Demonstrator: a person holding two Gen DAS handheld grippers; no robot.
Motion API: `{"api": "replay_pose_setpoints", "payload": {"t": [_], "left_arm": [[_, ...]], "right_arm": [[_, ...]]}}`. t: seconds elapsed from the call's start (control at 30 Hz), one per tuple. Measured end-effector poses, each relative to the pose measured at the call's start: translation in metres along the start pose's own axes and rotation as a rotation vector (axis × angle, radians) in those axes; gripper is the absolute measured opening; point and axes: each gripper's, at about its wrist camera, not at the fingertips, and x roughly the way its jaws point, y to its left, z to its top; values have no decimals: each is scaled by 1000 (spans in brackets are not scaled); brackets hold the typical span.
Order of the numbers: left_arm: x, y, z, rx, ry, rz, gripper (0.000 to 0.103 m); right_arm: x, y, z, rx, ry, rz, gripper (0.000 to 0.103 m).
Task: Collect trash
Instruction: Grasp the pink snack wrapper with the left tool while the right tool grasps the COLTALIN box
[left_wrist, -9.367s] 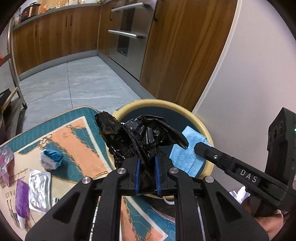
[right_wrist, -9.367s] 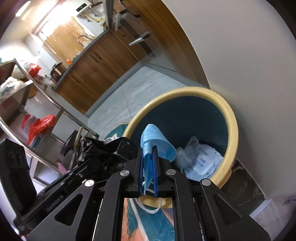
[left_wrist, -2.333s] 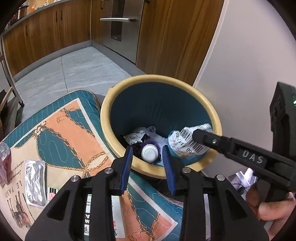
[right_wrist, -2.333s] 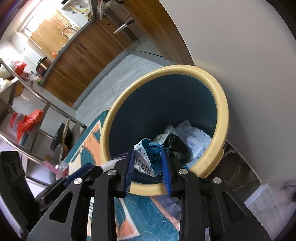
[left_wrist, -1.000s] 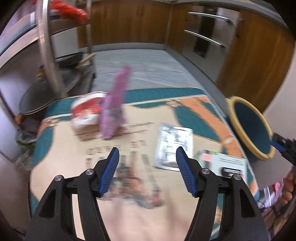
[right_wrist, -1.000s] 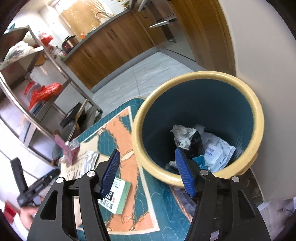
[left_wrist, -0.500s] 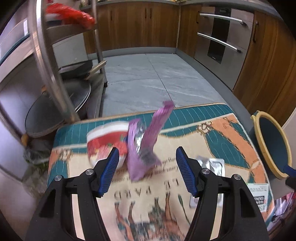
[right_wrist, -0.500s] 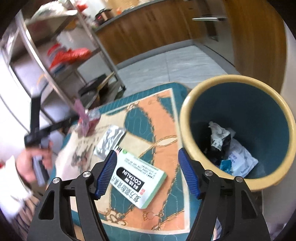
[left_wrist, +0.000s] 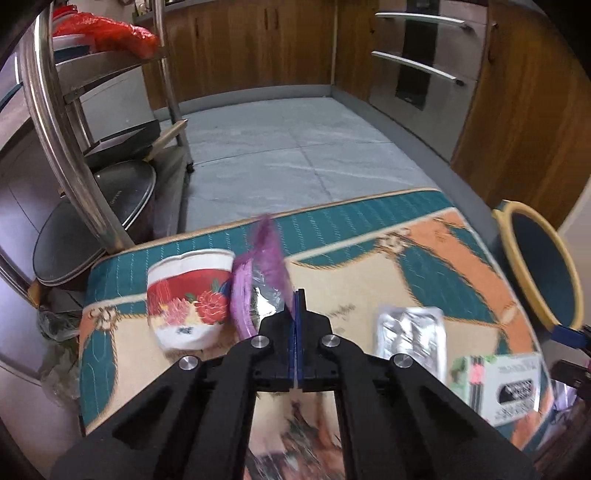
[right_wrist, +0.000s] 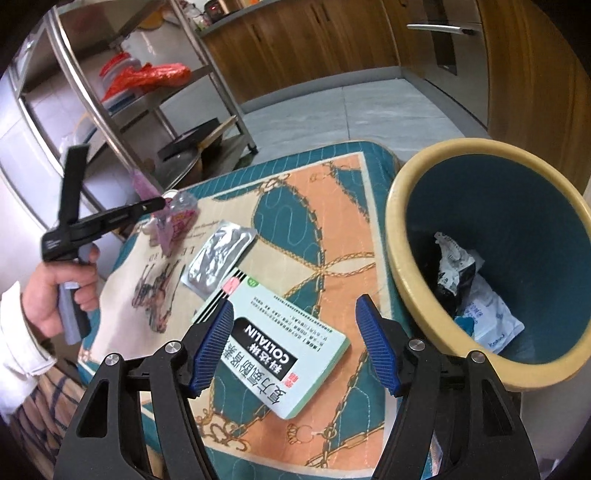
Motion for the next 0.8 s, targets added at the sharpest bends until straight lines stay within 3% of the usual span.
{"api": "replay_pose_setpoints", "payload": {"t": [0.37,0.63,0.7,0.77,0.8], "left_arm": [[-60,3,-55,-50,33,-120,0],[-65,19,-88,-139,88,-195,0],[-64,21,-92,-145,100,-204,9],[-62,23,-94,-159,103,-203,35],[-61,24,-95,-167,106,-211,41]], "right_arm": [[11,6,1,-40,35,37,76],[37,42,3,-310,102,-7,78],[44,49,0,-369,125,-25,79],[51,54,-6,-415,154,-37,81],[53,57,-9,-438,161,-41,83]]}}
